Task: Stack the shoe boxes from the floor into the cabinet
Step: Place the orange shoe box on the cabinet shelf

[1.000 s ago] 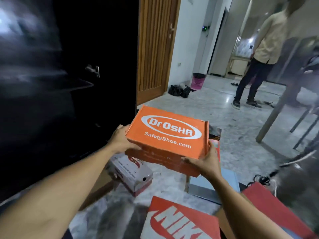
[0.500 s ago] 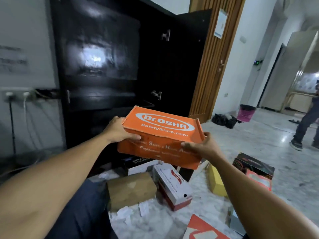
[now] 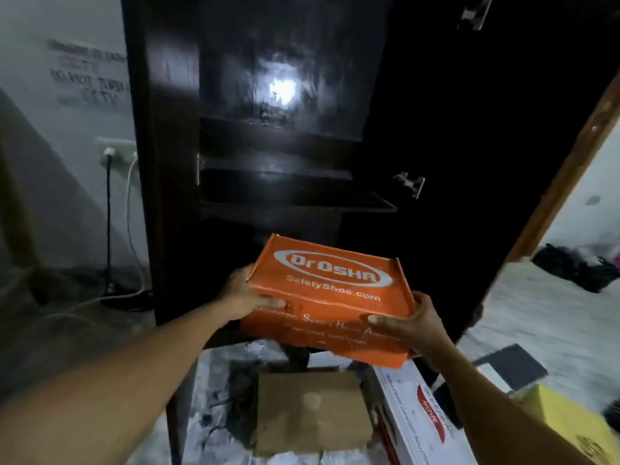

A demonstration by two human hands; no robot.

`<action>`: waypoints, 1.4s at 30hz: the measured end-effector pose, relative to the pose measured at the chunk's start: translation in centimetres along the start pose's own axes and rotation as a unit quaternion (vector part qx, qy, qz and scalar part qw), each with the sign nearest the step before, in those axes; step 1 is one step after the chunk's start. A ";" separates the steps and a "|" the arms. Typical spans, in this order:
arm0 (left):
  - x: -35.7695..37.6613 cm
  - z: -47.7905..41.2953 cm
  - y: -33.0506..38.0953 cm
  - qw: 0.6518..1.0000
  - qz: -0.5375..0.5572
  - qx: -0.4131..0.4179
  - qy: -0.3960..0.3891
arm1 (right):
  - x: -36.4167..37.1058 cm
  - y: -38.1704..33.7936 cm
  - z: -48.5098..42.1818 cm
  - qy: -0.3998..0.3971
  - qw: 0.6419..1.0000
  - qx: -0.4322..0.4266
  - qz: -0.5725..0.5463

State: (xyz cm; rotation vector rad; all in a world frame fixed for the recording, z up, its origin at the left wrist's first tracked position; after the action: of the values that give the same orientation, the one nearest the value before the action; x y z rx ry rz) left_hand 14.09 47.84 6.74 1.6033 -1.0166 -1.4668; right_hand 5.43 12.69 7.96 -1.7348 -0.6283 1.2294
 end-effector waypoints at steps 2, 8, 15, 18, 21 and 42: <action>0.8 -2.7 -3.2 0.999 0.008 -0.042 0.005 | 3.9 2.0 -3.9 -0.020 1.000 -0.004 -0.021; 2.3 -8.8 -11.8 0.987 0.017 -0.116 0.112 | 15.8 6.9 -13.4 -0.062 0.993 0.001 -0.105; 2.1 -10.1 -20.0 0.974 0.080 -0.068 0.200 | 24.7 9.6 -17.7 -0.097 0.991 -0.023 -0.093; 2.8 -10.9 -20.8 0.972 0.089 -0.071 0.205 | 26.2 10.7 -18.6 -0.082 0.994 -0.006 -0.074; 3.4 -11.2 -20.6 0.963 0.079 -0.079 0.245 | 27.3 11.3 -18.6 -0.060 0.997 0.005 -0.050; 5.8 -16.9 -24.3 0.934 -0.099 -0.083 0.334 | 35.9 9.7 -23.2 -0.078 0.996 0.008 -0.051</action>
State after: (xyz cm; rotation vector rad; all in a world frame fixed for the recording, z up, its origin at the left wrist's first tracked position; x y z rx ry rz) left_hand 33.02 52.98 -16.16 1.9162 -0.3416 -0.9644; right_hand 39.53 28.13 -14.85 -1.5835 -0.7865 1.3015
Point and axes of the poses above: each hand's wrist, its own z-axis away from the middle knuckle, its own x-axis out of the palm, y = z × x, the point moved 5 cm from there along -z, towards the middle knuckle, and after that the axes turned 6 degrees about y, right-handed, at the moved point
